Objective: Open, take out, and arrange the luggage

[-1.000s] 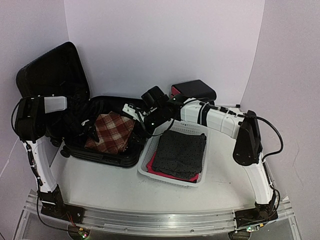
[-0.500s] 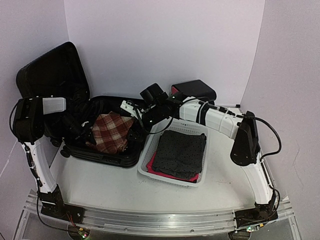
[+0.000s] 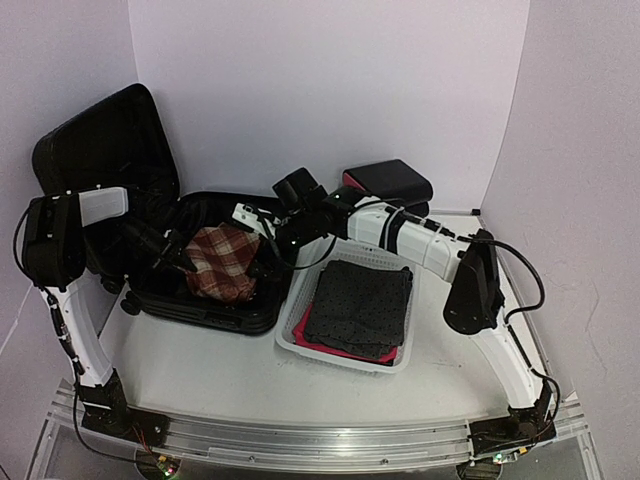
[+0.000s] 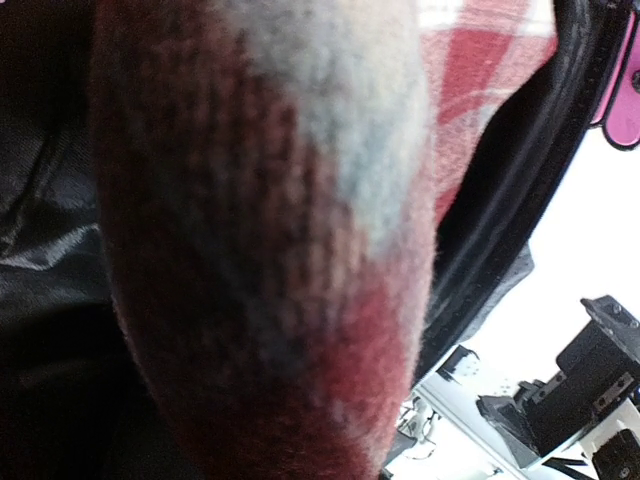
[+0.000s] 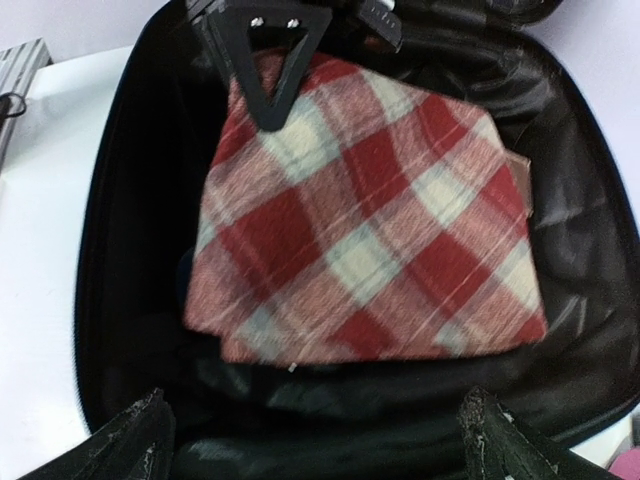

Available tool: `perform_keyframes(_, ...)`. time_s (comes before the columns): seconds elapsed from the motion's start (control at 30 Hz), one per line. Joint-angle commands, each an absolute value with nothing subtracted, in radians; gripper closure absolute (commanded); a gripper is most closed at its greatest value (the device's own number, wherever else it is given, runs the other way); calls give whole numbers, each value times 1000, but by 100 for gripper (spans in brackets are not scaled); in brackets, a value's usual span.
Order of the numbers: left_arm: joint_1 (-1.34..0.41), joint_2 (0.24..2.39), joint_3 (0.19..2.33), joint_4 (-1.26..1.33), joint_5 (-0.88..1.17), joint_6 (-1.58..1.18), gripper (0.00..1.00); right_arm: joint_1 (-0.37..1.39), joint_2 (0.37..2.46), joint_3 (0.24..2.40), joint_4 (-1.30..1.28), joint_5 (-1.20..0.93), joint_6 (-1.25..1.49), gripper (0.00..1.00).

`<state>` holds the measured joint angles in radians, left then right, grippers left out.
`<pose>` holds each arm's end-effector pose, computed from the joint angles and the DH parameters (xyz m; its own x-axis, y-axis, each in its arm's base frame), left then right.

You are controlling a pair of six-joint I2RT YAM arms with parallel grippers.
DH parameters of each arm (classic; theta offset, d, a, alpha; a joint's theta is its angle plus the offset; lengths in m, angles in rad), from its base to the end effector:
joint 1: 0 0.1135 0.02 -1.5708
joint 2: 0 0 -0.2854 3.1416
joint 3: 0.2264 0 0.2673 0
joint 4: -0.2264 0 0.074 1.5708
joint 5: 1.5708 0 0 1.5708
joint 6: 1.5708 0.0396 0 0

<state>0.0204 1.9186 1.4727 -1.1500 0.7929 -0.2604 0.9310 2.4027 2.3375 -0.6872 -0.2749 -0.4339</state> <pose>0.3761 -0.0205 0.2219 -0.9575 -0.2002 0.2076 -0.2884 0.6724 -0.6817 0.3357 0.4690 0.2720 0.0041 -0.6722 -0.7404 -0.9794 0.1467 -0.1386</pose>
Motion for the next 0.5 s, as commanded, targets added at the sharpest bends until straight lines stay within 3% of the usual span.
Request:
perform_keyframes(0.0,25,1829,1524,-1110,876,-365,96,932,2483,2473,-639,-272,-460,2)
perform_keyframes(0.47,25,1801,1588,-1013,910,-434,100,983,2655,2583,-467,-215,-454,2)
